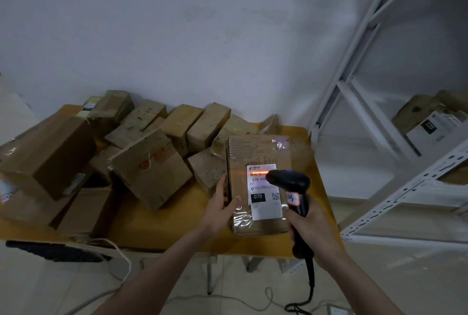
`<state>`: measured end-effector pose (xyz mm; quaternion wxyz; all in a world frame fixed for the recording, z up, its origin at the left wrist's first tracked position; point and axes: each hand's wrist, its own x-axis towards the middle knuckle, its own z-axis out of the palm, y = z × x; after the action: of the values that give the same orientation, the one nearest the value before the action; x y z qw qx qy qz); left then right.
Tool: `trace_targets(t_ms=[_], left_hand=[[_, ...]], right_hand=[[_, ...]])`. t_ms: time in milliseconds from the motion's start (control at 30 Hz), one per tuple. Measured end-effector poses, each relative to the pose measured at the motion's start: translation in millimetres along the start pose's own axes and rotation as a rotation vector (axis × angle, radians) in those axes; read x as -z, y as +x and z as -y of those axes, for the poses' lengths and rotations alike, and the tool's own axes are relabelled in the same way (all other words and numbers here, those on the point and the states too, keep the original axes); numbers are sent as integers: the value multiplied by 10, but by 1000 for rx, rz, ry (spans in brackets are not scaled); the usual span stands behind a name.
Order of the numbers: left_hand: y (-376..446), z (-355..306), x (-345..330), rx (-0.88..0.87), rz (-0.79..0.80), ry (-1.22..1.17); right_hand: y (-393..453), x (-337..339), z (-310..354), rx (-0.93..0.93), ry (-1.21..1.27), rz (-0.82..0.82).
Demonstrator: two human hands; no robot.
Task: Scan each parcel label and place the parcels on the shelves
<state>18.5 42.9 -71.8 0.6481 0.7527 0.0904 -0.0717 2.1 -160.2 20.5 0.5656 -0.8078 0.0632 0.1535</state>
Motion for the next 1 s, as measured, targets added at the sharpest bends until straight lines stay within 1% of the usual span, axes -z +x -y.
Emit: trace_targets(t_ms=[100, 200, 267, 333, 433, 567, 700, 867, 1000], left_hand=[[41, 13, 7, 15, 6, 4], [101, 45, 23, 20, 9, -1], [141, 69, 38, 33, 12, -14], [175, 91, 48, 45, 15, -29], [231, 149, 49, 52, 21, -45], [314, 246, 42, 74, 40, -91], [373, 312, 43, 91, 61, -102], [471, 374, 27, 86, 80, -104], [529, 352, 16, 87, 83, -99]], right_hand=[[192, 132, -178, -35, 29, -85], [451, 299, -485, -74, 33, -217], [624, 388, -703, -120, 38, -265], [791, 432, -909, -186, 65, -257], [1032, 433, -1211, -275, 92, -200], [1351, 377, -1568, -341, 66, -145], [1586, 285, -1830, -369, 39, -154], [1765, 217, -2114, -383, -80, -155], [1840, 194, -2140, -383, -127, -150]])
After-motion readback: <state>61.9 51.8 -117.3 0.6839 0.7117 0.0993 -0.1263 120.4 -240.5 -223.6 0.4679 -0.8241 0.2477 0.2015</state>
